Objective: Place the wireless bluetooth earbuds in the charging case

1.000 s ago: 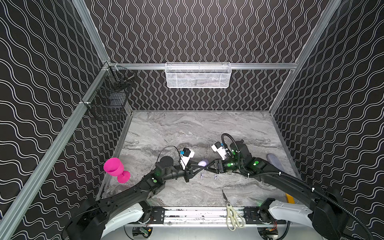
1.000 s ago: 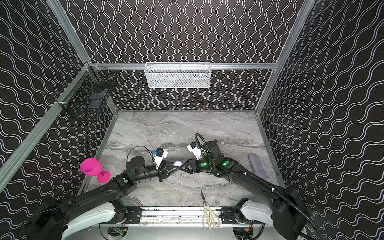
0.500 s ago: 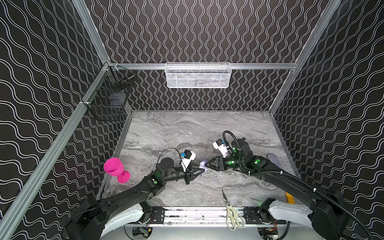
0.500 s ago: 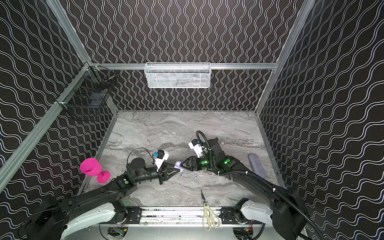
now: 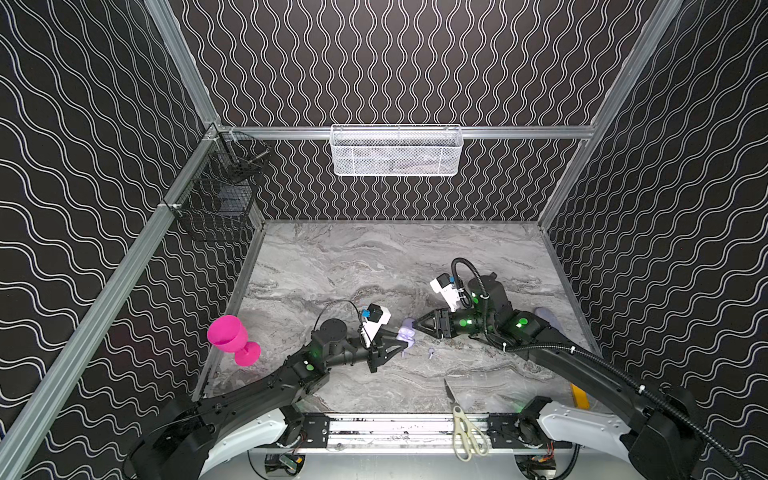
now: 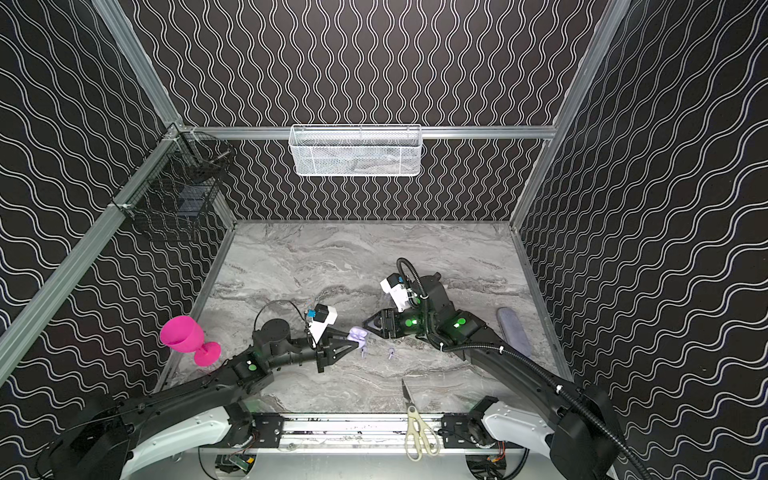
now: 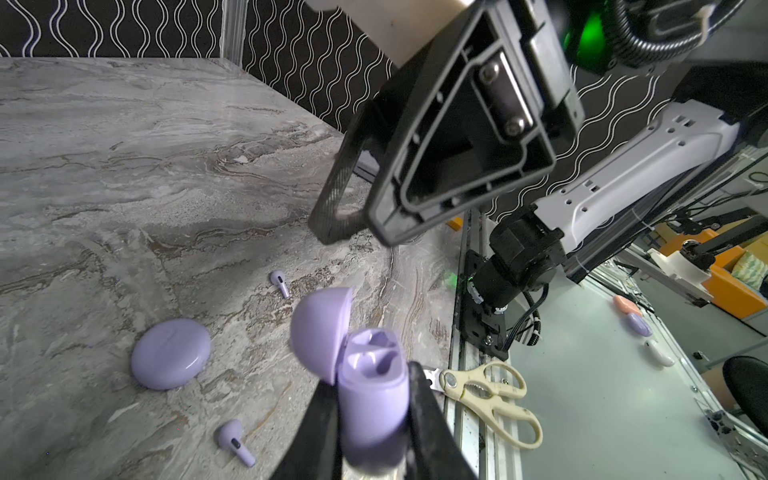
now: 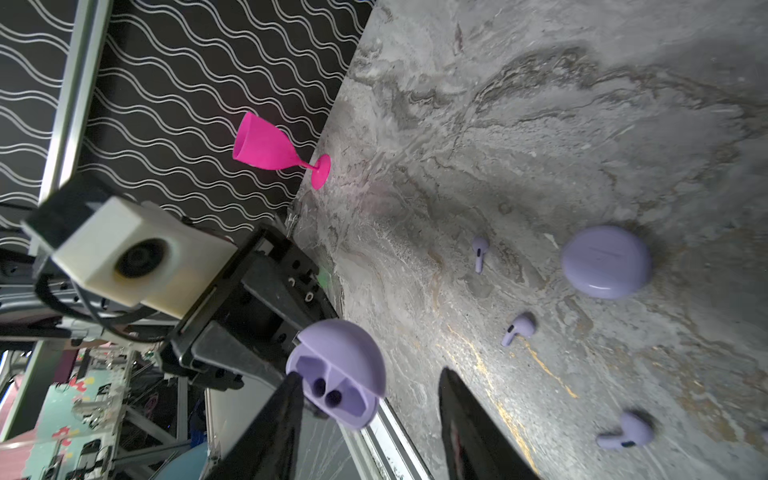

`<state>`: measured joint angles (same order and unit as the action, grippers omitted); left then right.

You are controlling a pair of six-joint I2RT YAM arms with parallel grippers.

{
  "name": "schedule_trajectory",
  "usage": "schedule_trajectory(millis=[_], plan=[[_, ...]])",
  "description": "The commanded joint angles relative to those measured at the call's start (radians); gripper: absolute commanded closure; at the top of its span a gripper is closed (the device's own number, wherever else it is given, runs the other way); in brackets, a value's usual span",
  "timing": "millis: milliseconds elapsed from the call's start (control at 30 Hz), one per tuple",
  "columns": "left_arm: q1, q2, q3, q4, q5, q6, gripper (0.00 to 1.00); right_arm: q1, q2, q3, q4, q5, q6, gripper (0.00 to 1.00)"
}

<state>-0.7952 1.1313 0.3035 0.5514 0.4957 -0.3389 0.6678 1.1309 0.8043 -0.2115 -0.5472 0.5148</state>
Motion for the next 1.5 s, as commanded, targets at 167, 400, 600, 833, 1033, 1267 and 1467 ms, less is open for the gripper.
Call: schedule_trajectory(millis=[167,400,600,833,1033,1267,1467], plan=[[-0.001,-0.033,-0.035,0.041,-0.06,0.105,0.82,0.001,0.035,0.029,-0.204,0.3,0.011,0.47],[-0.001,-0.071,-0.057,0.05,-0.086,0.144,0.82,0.001,0.104,0.01,-0.248,0.405,0.027,0.5],[-0.003,-0.084,-0.067,0.069,-0.057,0.155,0.84,0.001,0.191,0.031,-0.311,0.478,0.015,0.51],[-0.002,-0.076,-0.066,0.083,0.006,0.153,0.84,0.001,0.292,0.059,-0.324,0.496,0.019,0.51],[-0.003,-0.103,-0.078,0.103,0.036,0.149,0.84,0.0,0.338,0.077,-0.337,0.533,0.038,0.52],[-0.001,-0.111,-0.083,0.114,0.048,0.14,0.84,-0.01,0.394,0.101,-0.34,0.535,0.032,0.53],[-0.003,-0.136,-0.087,0.097,0.037,0.142,0.83,-0.038,0.418,0.104,-0.329,0.536,0.029,0.54]])
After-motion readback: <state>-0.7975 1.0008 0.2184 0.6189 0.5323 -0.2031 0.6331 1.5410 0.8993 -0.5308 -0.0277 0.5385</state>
